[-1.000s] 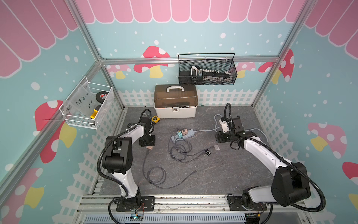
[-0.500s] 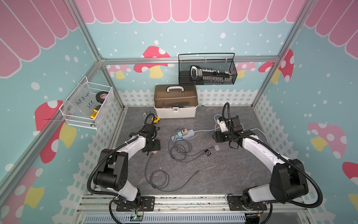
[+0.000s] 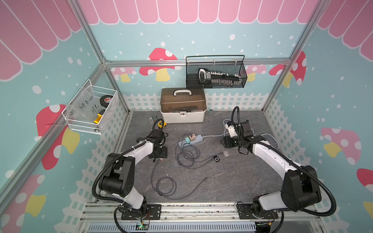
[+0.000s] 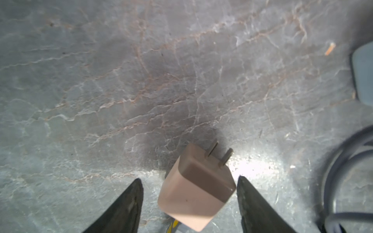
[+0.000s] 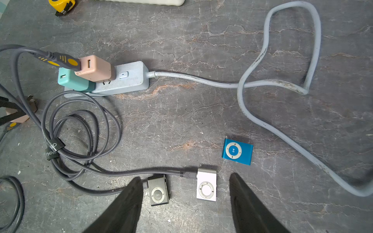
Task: Charge mp3
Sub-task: Pick up the plug from the center of the board.
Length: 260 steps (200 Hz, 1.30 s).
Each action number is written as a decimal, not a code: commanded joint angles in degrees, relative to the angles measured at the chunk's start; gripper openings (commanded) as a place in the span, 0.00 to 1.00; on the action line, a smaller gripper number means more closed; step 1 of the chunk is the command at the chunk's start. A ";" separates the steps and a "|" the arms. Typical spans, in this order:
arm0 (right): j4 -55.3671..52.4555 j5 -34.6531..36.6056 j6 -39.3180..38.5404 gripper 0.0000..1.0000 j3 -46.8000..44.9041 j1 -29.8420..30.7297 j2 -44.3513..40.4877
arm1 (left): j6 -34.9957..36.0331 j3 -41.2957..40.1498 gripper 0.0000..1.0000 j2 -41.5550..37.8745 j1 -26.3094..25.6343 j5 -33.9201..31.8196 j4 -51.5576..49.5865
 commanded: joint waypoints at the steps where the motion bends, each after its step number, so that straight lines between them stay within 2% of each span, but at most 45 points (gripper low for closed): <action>1: -0.32 0.92 -1.06 0.67 1.30 -0.02 -1.25 | 6.10 1.38 0.69 0.71 0.16 1.11 -3.12; 53: -0.24 0.39 -0.79 0.66 2.18 0.07 -0.33 | 10.30 1.80 0.66 2.35 0.15 -1.04 -5.27; 77: 1.24 -0.05 -2.05 0.66 2.24 0.49 -0.28 | 12.00 2.51 0.61 4.03 0.15 -0.37 -4.88; 115: 7.86 -4.32 -7.25 0.65 -1.03 1.77 -2.08 | 14.19 4.17 0.45 7.48 0.15 1.19 -4.45; 126: 11.05 -6.24 -8.55 0.64 -2.80 2.04 -2.97 | 14.83 4.81 0.38 7.73 0.15 1.94 -4.57; 134: 12.84 -7.59 -9.54 0.64 -3.73 2.22 -3.39 | 14.98 5.49 0.37 7.72 0.18 2.04 -5.05; 146: 15.65 -9.09 -11.01 0.63 -4.92 2.51 -3.86 | 15.59 7.15 0.29 7.54 0.15 2.45 -6.76; 155: 17.73 -9.79 -12.04 0.62 -5.69 2.75 -4.23 | 15.54 9.14 0.28 7.49 0.22 2.18 -9.07; 166: 21.20 -10.61 -13.53 0.62 -7.11 3.05 -4.65 | 15.86 12.39 0.20 7.53 0.19 2.71 -12.46; 185: 27.80 -14.86 -19.42 0.59 -9.53 4.01 -5.60 | 16.20 18.63 0.16 7.58 0.15 4.37 -18.47; 213: 38.53 -22.13 -34.61 0.59 -12.37 6.37 -5.67 | 17.89 28.52 0.15 8.01 0.15 6.51 -25.87; 217: 39.55 -22.27 -35.63 0.61 -12.06 6.52 -5.08 | 18.26 30.04 0.15 8.21 0.15 6.71 -26.79; 224: 40.55 -21.44 -36.23 0.71 -10.59 6.89 -3.76 | 18.99 32.78 0.15 8.83 0.19 7.23 -28.55; 228: 40.64 -21.16 -36.13 0.81 -9.50 7.01 -2.88 | 19.49 34.55 0.15 9.25 0.21 7.50 -29.72; 230: 40.63 -21.14 -36.08 0.93 -8.94 7.06 -2.40 | 19.79 35.44 0.15 9.50 0.21 7.62 -30.33; 232: 40.61 -21.21 -35.96 0.98 -8.28 7.09 -2.04 | 20.08 36.46 0.15 9.83 0.23 7.74 -30.94; 260: 41.39 -22.49 -32.98 1.00 0.41 7.77 4.42 | 23.50 50.48 0.13 14.84 0.25 7.79 -39.77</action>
